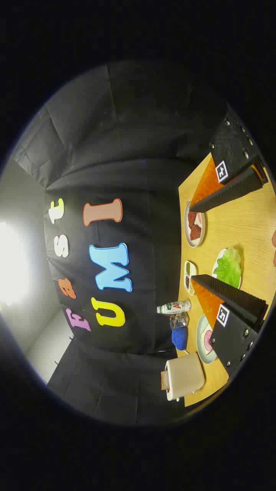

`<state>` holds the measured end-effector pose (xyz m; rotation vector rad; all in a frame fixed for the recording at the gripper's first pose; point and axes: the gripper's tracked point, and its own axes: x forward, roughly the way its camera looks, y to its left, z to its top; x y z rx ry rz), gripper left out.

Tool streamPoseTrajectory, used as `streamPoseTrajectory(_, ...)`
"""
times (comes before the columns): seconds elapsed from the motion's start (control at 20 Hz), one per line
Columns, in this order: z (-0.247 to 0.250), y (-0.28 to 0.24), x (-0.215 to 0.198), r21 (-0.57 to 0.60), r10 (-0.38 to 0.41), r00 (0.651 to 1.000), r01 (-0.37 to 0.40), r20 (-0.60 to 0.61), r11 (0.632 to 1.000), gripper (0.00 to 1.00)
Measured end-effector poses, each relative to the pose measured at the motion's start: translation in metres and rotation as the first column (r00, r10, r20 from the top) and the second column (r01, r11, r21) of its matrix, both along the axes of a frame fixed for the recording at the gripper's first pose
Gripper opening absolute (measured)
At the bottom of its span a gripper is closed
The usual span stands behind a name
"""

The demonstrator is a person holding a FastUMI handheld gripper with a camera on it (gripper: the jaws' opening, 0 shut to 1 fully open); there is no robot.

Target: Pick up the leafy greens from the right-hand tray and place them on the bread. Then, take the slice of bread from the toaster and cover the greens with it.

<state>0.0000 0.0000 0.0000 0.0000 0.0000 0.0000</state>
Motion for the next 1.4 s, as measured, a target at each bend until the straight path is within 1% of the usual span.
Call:
streamPoseTrajectory(0.2,-0.006,0.0,0.002,0.017,0.002,1.0,-0.001,-0.017,1.0,0.99)
streamPoseTrajectory(0.5,-0.007,0.003,0.001,0.011,0.013,1.0,-0.013,-0.018,1.0,0.99)
streamPoseTrajectory(0.7,-0.009,0.002,0.003,0.011,0.004,1.0,-0.004,-0.031,1.0,0.99)
streamPoseTrajectory(0.8,-0.007,0.008,0.003,0.017,0.02,0.999,-0.019,-0.027,1.0,0.99)
streamPoseTrajectory(1.05,-0.012,0.008,0.002,-0.008,0.025,0.999,-0.026,-0.04,1.0,0.99)
streamPoseTrajectory(1.4,-0.025,0.016,0.011,0.039,0.022,0.995,-0.018,-0.094,0.999,0.99)
